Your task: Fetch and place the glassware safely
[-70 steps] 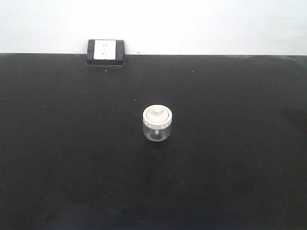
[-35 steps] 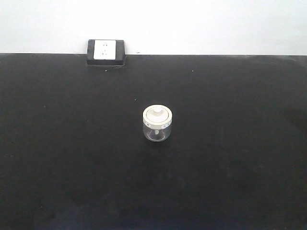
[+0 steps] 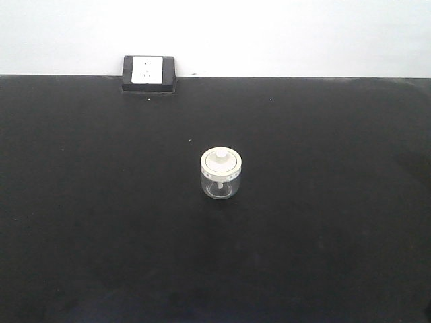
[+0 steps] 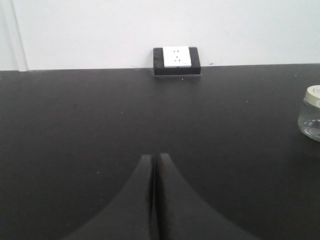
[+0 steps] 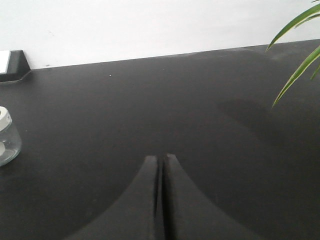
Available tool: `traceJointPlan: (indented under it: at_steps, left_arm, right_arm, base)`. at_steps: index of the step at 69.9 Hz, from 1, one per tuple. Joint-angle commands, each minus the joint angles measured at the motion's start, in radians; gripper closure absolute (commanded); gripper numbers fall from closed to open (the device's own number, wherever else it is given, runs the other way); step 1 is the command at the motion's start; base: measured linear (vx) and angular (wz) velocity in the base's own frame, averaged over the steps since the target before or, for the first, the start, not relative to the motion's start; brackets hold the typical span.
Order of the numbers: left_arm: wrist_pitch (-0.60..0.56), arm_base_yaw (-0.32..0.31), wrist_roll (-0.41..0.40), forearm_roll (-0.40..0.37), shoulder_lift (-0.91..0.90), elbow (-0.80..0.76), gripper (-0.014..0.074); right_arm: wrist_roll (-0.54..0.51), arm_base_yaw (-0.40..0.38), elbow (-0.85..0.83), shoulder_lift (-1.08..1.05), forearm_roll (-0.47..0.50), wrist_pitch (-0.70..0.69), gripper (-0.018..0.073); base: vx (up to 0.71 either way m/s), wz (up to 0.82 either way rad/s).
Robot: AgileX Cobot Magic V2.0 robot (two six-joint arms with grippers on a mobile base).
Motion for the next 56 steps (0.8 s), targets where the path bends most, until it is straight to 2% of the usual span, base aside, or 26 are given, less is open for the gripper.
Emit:
traceJointPlan:
  at_steps: [1, 6, 10, 31, 56]
  left_arm:
    - [-0.069, -0.007, -0.004, -0.009, -0.012, 0.03, 0.0603]
    - [-0.069, -0.007, -0.004, -0.009, -0.012, 0.03, 0.0603]
    - [-0.069, -0.007, -0.004, -0.009, -0.012, 0.03, 0.0603]
    - [-0.069, -0.007, -0.004, -0.009, -0.012, 0.03, 0.0603]
    - [-0.063, -0.007, -0.004, -0.009, -0.012, 0.03, 0.0603]
  right_arm:
    - [-0.011, -0.007, 0.039, -0.027, -0.001, -0.153, 0.056]
    - [-0.011, -0.007, 0.084, -0.058, -0.001, -0.186, 0.056]
    - [-0.011, -0.007, 0.081, -0.082, -0.001, -0.14, 0.056]
    - [-0.015, -0.007, 0.082, -0.224, -0.009, -0.075, 0.056]
    - [-0.014, -0.007, 0.082, -0.221, -0.009, -0.06, 0.056]
  base:
    - [0.0, 0.0]
    - [0.0, 0.0]
    - [0.0, 0.0]
    - [0.0, 0.0]
    - [0.0, 0.0]
